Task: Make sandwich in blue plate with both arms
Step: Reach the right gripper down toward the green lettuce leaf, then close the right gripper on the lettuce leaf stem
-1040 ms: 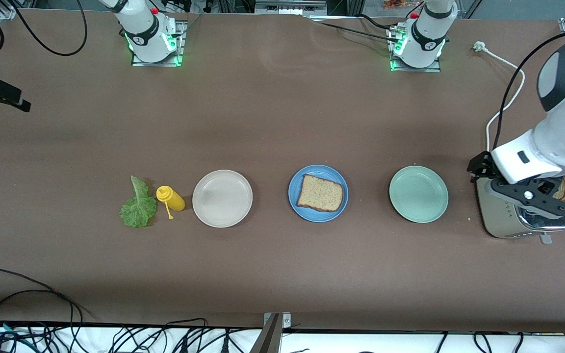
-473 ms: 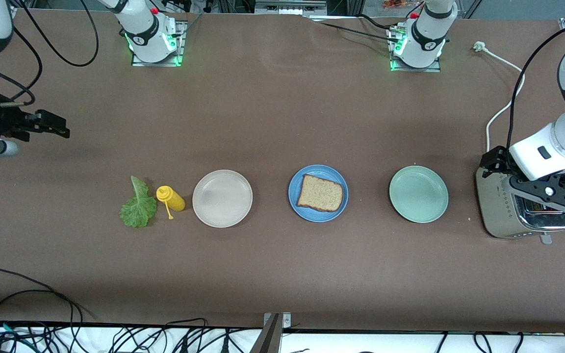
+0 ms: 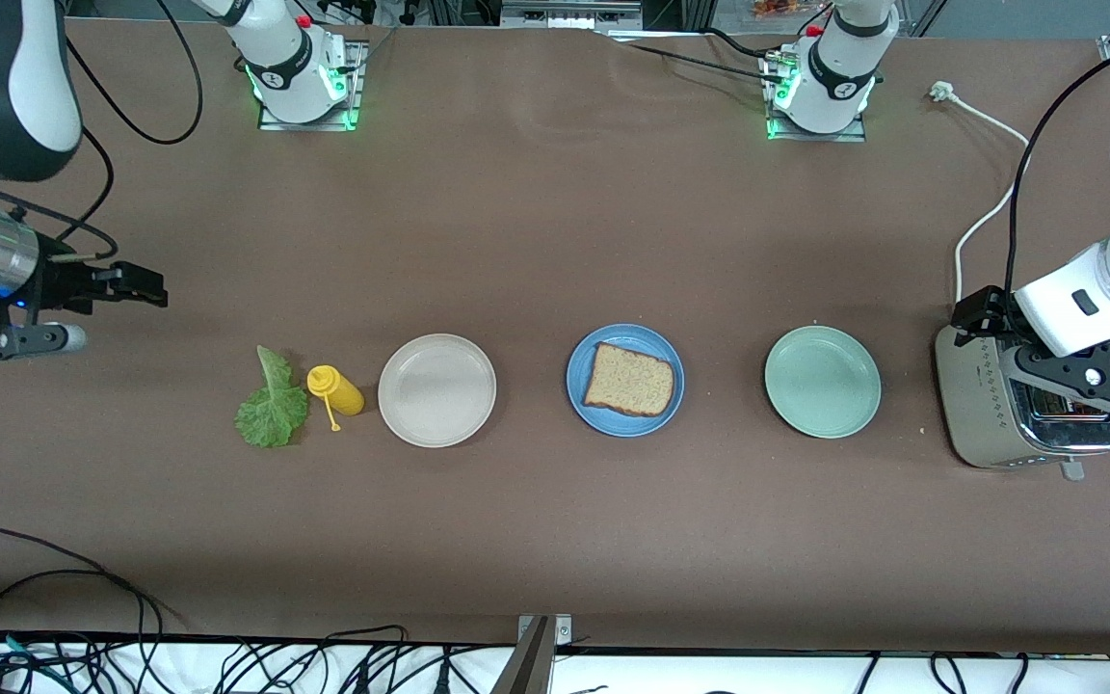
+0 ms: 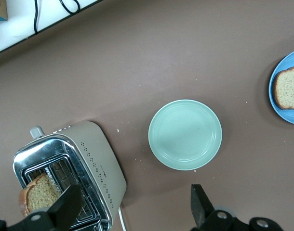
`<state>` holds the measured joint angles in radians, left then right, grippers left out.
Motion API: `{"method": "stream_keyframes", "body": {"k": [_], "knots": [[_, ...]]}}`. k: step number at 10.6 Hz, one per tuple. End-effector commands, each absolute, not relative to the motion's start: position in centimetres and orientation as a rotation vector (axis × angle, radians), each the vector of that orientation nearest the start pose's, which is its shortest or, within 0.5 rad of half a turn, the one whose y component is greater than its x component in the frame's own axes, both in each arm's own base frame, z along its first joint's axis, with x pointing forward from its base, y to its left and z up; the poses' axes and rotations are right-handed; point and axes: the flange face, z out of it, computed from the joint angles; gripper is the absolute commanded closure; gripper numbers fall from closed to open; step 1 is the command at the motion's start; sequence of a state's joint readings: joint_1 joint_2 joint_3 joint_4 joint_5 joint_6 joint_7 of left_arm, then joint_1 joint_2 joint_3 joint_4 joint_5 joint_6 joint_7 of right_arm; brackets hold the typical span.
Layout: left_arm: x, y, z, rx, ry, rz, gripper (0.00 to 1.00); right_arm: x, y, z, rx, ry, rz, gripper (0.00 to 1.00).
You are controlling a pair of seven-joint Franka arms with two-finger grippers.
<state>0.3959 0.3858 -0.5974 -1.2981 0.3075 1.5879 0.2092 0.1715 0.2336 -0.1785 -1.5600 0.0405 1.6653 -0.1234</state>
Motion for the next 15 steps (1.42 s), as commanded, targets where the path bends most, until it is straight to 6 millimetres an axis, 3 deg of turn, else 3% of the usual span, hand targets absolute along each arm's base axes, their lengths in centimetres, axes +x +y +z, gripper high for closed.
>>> {"method": "stream_keyframes", "body": {"k": [1,2,4,6,9,13,15], "knots": [[65.3,-2.3,55.8,-3.014,0.576,0.060,0.00,64.4,0.8,46.5,-3.143,-0.235,0.188,0.00],[65.3,-2.3,55.8,-3.014,0.576,0.060,0.00,65.2,1.1,44.7,-3.149,-0.242,0.150,0.00],[65.3,-2.2,55.8,-3.014,0.574,0.060,0.00,65.6,1.2,38.1,-3.157,-0.244,0.113,0.00],[65.3,-1.5,55.8,-3.023,0.559,0.061,0.00,65.6,2.7,31.7,-3.156,-0.263,0.091,0.00],[65.3,-1.5,55.8,-3.046,0.555,0.060,0.00,64.9,3.8,24.7,-3.132,-0.251,0.127,0.00],[65.3,-1.1,55.7,-3.049,0.546,0.063,0.00,63.1,4.1,20.2,-3.137,-0.278,0.075,0.01],[65.3,-1.2,55.8,-3.049,0.548,0.060,0.00,63.1,4.2,19.6,-3.137,-0.315,0.074,0.25]]}}
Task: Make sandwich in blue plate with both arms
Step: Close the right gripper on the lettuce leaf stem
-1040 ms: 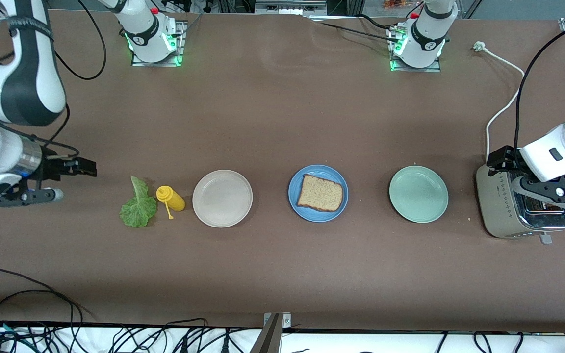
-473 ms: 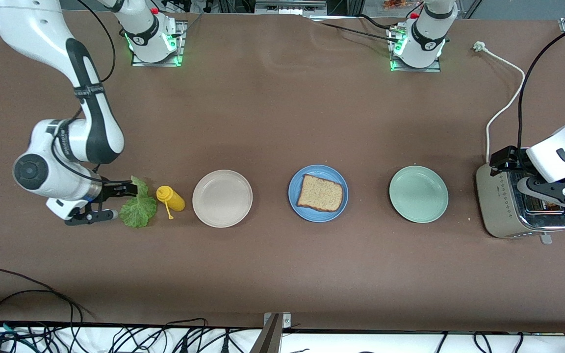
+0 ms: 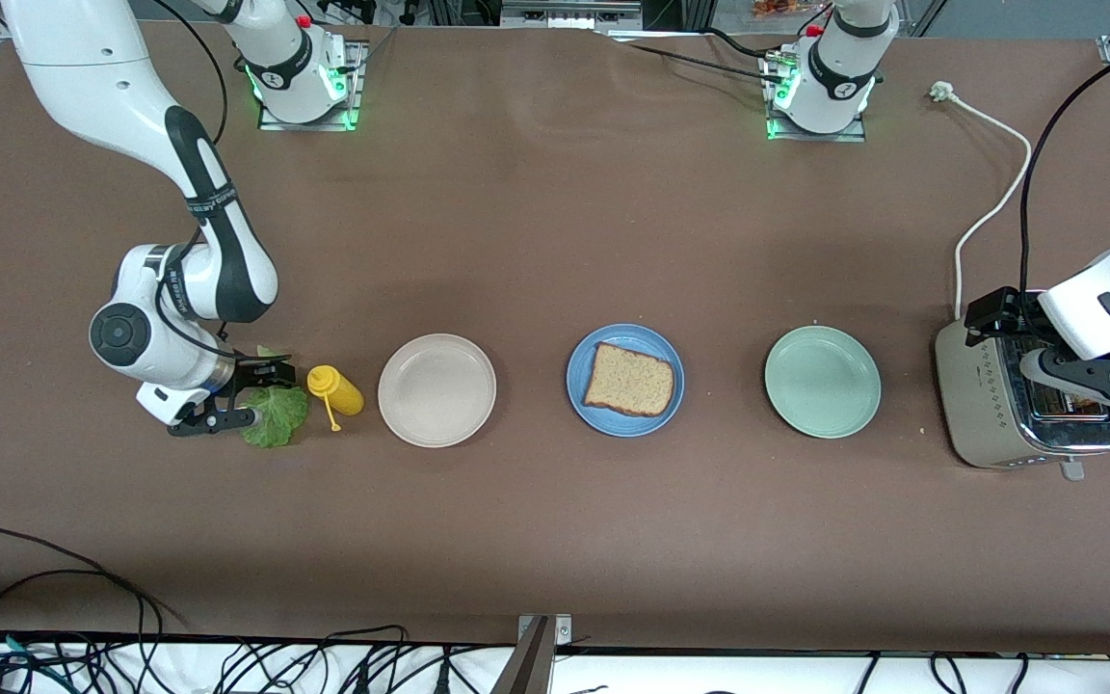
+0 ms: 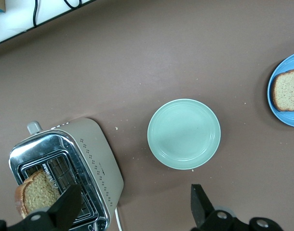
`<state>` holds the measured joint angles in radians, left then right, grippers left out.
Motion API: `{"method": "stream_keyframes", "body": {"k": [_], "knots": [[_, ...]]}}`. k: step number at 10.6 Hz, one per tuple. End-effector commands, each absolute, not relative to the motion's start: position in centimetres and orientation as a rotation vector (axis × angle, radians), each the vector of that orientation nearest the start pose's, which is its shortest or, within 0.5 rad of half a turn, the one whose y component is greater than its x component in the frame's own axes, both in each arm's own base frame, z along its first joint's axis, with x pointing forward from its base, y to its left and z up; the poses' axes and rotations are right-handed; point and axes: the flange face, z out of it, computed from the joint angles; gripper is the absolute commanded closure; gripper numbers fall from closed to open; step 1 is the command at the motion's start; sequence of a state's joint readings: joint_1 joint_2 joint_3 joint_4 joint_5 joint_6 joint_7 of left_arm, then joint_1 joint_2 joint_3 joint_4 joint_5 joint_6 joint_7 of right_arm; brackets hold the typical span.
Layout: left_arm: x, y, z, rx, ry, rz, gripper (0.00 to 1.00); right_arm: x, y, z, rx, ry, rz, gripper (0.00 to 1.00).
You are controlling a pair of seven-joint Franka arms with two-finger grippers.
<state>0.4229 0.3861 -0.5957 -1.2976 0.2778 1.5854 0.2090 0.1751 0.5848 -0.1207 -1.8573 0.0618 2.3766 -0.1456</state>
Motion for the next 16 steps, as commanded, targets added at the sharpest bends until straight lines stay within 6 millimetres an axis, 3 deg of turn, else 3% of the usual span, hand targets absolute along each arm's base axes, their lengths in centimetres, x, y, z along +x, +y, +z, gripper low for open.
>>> {"method": "stream_keyframes", "body": {"k": [1,3,4,7,10,13,15,16], "knots": [[65.2,-1.3,55.7,-3.049,0.549,0.067,0.00,63.1,4.3,19.6,-3.134,-0.334,0.076,0.44],[65.3,-1.4,55.8,-3.048,0.553,0.062,0.00,63.1,4.2,19.7,-3.133,-0.350,0.079,0.85],[65.2,-1.7,55.8,-3.046,0.560,0.064,0.00,63.1,4.3,20.0,-3.133,-0.350,0.076,1.00],[64.9,-1.8,55.6,-3.049,0.559,0.107,0.00,63.2,5.1,22.3,-3.120,-0.352,0.062,1.00],[64.6,-3.3,56.6,-3.038,0.595,0.081,0.00,62.9,6.3,27.2,-3.097,-0.361,0.062,1.00],[61.8,-5.3,58.3,-3.014,0.566,0.089,0.00,61.9,7.2,32.0,-3.077,-0.391,0.082,1.00],[60.1,-4.7,57.8,-3.077,0.495,0.114,0.00,61.1,7.8,34.9,-3.064,-0.410,0.105,1.00],[59.7,-3.3,57.9,-3.133,0.439,0.088,0.00,60.3,7.9,37.1,-3.058,-0.415,0.122,1.00]]}}
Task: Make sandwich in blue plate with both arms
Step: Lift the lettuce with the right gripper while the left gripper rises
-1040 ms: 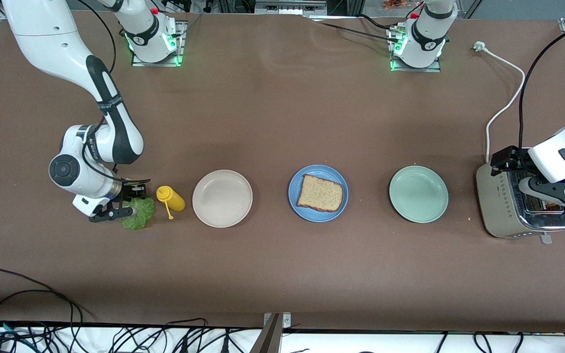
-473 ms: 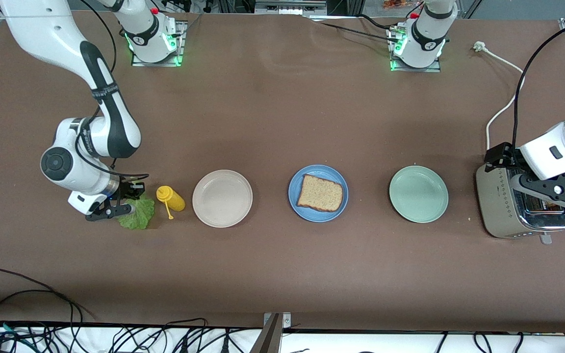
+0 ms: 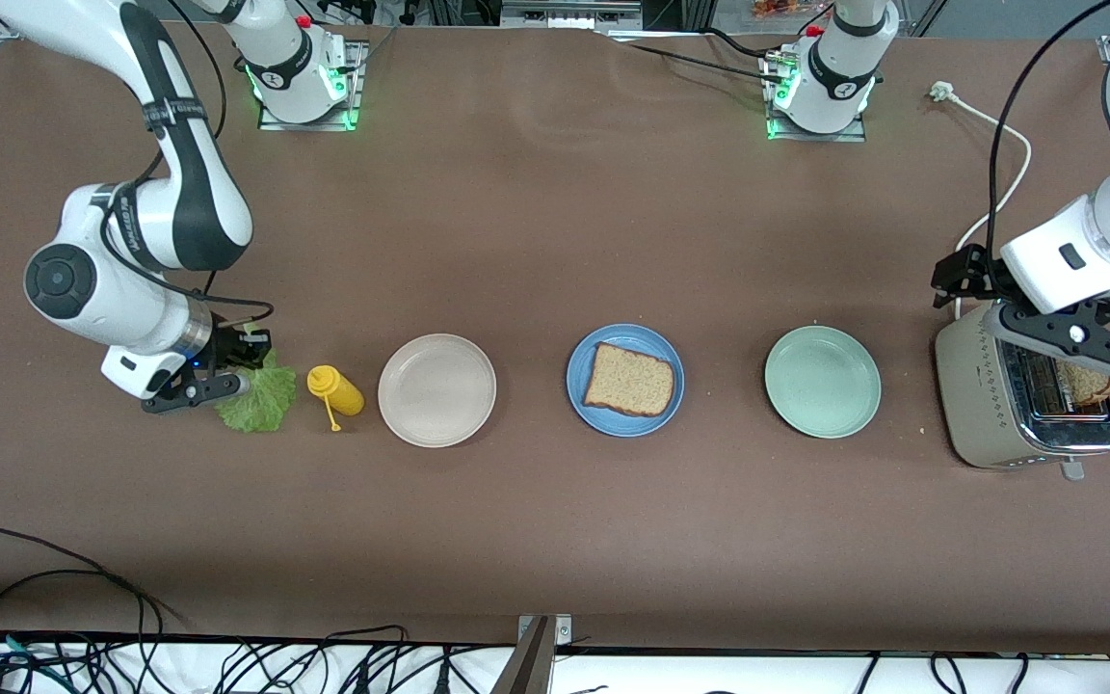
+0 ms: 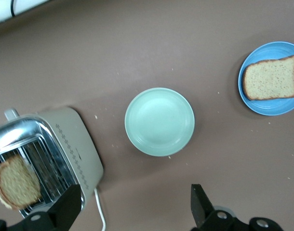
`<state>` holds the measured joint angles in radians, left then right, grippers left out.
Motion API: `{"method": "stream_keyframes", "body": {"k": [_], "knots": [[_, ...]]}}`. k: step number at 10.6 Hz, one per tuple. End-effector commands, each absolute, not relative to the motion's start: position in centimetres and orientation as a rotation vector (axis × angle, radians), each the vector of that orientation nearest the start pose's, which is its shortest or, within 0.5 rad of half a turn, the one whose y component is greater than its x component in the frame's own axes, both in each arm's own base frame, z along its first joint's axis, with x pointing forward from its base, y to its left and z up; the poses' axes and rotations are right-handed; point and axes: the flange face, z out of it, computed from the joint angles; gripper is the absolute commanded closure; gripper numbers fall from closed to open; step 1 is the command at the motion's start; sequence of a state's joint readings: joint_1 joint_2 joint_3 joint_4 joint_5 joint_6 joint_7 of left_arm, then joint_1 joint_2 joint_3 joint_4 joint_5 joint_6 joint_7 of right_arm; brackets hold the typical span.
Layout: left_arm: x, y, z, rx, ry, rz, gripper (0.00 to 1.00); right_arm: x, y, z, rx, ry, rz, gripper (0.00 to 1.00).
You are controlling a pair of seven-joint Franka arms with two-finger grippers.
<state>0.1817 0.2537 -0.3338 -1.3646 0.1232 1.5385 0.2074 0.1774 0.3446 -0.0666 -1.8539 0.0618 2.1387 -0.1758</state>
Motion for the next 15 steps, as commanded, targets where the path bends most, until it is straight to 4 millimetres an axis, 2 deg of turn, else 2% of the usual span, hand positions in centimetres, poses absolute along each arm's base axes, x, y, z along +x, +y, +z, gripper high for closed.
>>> {"method": "stream_keyframes", "body": {"k": [1,2,3,4,5,7,8,11,15], "knots": [[59.0,-2.4,58.4,-3.180,0.396,0.016,0.00,59.5,8.7,39.2,-3.048,-0.439,0.134,1.00],[58.0,-2.8,58.8,-3.172,0.409,-0.052,0.00,58.7,8.9,40.9,-3.042,-0.449,0.146,1.00],[56.9,-3.3,60.1,-3.158,0.407,-0.125,0.00,58.0,8.8,42.8,-3.039,-0.452,0.151,1.00],[55.5,-3.7,61.0,-3.147,0.440,-0.113,0.00,57.2,8.8,44.5,-3.035,-0.455,0.158,1.00],[54.4,-4.4,61.0,-3.140,0.450,-0.082,0.00,56.6,9.1,46.4,-3.032,-0.453,0.156,1.00],[54.6,-3.9,61.3,-3.139,0.435,-0.074,0.00,55.9,12.2,48.7,-3.045,-0.394,0.156,1.00],[54.8,-3.7,61.2,-3.141,0.433,-0.055,0.00,55.5,15.2,49.2,-3.050,-0.396,0.147,1.00],[54.9,-3.8,61.4,-3.140,0.440,-0.055,0.00,55.3,23.0,48.8,-3.056,-0.263,0.149,1.00],[55.3,-3.6,61.3,-3.140,0.438,-0.057,0.00,55.0,32.3,46.3,-3.018,-0.058,0.195,1.00]]}}
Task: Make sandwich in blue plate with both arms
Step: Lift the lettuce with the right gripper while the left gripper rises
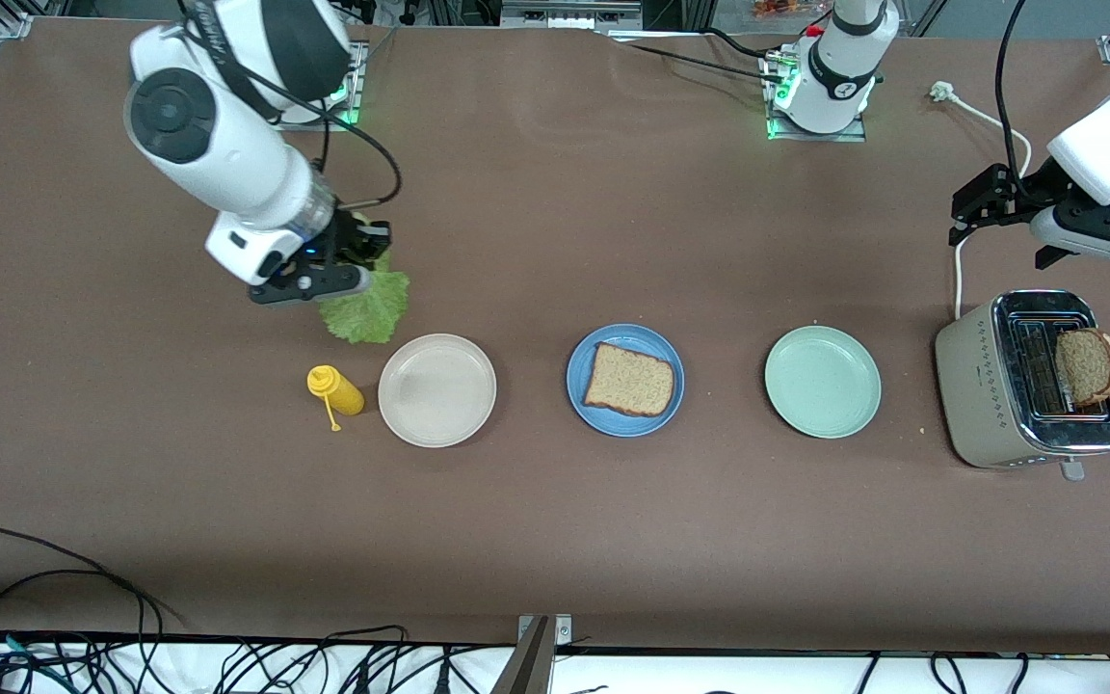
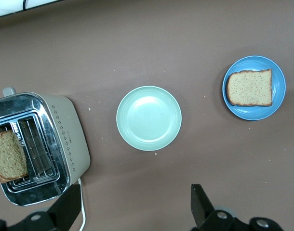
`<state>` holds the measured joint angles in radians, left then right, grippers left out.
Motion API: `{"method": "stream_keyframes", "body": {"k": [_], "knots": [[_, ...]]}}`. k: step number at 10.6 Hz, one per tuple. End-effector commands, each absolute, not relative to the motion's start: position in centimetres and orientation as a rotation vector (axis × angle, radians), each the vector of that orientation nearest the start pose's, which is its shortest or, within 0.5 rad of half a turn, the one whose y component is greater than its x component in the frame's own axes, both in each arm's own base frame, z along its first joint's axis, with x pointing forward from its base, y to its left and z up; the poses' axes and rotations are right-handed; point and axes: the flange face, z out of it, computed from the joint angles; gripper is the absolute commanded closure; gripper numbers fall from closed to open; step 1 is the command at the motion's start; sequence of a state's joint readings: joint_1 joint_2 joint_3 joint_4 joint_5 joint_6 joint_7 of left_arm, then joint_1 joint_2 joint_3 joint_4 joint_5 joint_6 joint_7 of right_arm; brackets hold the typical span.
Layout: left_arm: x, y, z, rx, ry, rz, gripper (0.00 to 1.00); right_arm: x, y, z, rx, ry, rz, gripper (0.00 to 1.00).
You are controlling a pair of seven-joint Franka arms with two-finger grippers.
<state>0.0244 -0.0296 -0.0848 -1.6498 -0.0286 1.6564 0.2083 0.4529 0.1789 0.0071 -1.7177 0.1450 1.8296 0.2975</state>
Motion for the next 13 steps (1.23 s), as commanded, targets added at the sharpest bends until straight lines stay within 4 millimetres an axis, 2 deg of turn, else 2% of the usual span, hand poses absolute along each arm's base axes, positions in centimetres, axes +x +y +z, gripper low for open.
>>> {"method": "stream_keyframes", "body": {"k": [1,3,5,9,11,13], "knots": [[55.4,-3.6,61.3,-3.140,0.440,-0.057,0.00,55.1,34.4,45.5,-3.023,-0.021,0.200,1.00],[56.0,-3.7,61.8,-3.138,0.441,-0.077,0.00,55.5,38.1,44.4,-3.016,0.042,0.162,1.00],[56.5,-3.5,61.9,-3.140,0.436,-0.077,0.00,55.9,40.8,42.8,-3.012,0.133,0.158,1.00],[56.5,-3.8,61.8,-3.140,0.441,-0.075,0.00,58.5,45.8,37.2,-2.988,0.352,0.160,1.00],[56.5,-3.4,61.9,-3.140,0.434,-0.077,0.00,58.2,48.6,35.3,-2.951,0.435,0.130,1.00],[56.5,-3.5,61.8,-3.140,0.436,-0.075,0.00,56.8,51.9,34.0,-2.857,0.579,0.120,1.00]]}}
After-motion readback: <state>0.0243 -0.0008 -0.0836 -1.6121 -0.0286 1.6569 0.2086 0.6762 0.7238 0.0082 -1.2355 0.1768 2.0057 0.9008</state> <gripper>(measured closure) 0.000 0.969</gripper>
